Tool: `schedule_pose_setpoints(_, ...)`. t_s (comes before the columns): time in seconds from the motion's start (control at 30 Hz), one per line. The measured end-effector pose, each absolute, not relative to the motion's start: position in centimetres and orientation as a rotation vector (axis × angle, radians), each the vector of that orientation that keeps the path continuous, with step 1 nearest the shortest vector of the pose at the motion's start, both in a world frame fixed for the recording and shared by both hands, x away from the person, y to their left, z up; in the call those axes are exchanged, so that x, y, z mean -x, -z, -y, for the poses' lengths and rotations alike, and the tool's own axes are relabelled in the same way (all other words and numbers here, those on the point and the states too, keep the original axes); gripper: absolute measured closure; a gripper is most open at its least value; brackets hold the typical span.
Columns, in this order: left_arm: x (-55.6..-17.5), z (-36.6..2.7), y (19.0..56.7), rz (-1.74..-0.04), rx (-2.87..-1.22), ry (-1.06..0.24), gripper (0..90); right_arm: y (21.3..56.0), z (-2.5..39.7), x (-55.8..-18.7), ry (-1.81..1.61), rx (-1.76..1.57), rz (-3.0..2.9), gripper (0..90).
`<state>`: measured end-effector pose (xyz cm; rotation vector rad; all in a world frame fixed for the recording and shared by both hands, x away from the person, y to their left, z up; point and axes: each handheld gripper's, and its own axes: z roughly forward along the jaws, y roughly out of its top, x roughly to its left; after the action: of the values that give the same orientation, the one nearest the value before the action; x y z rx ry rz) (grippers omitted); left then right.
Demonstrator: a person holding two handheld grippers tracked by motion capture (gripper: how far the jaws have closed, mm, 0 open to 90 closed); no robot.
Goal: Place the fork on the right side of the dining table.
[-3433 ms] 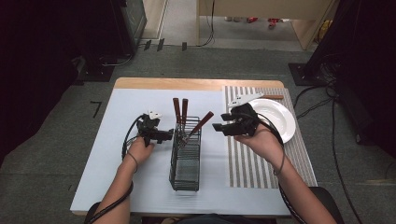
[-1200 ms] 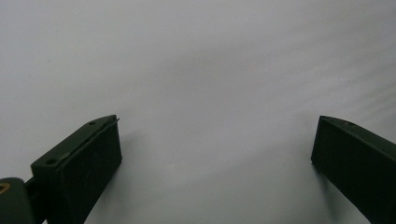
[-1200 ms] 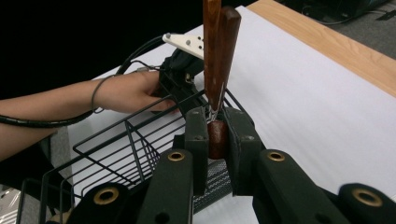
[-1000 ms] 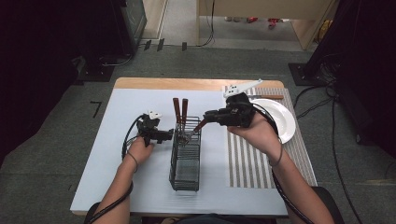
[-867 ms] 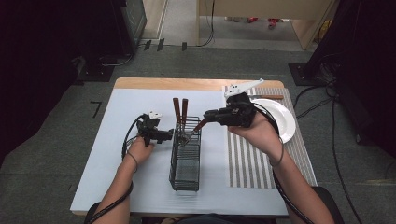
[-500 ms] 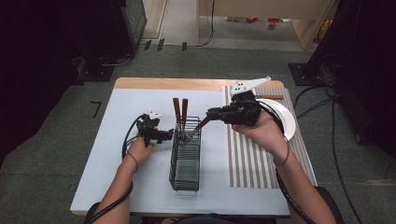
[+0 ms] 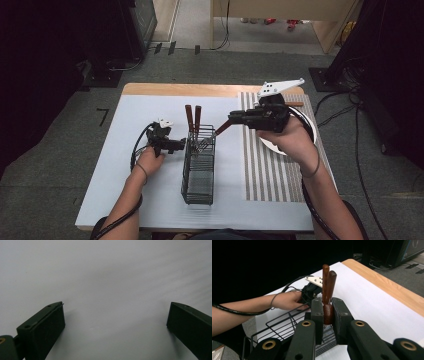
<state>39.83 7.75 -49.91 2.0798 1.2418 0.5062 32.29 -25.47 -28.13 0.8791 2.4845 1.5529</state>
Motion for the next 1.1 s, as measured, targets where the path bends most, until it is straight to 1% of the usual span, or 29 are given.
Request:
schedule_pose_setpoints(0.67, -39.8, -7.7, 49.9, -1.242, -2.080, -0.507, 1.7, 25.4, 28.8, -30.8, -1.625, -0.873, -2.373, 81.2)
schedule_pose_setpoints(1.1, -39.8, -7.7, 49.9, -1.241, -2.080, -0.507, 1.7, 24.9, 31.3, -30.3, -1.632, -0.922, -2.315, 81.3)
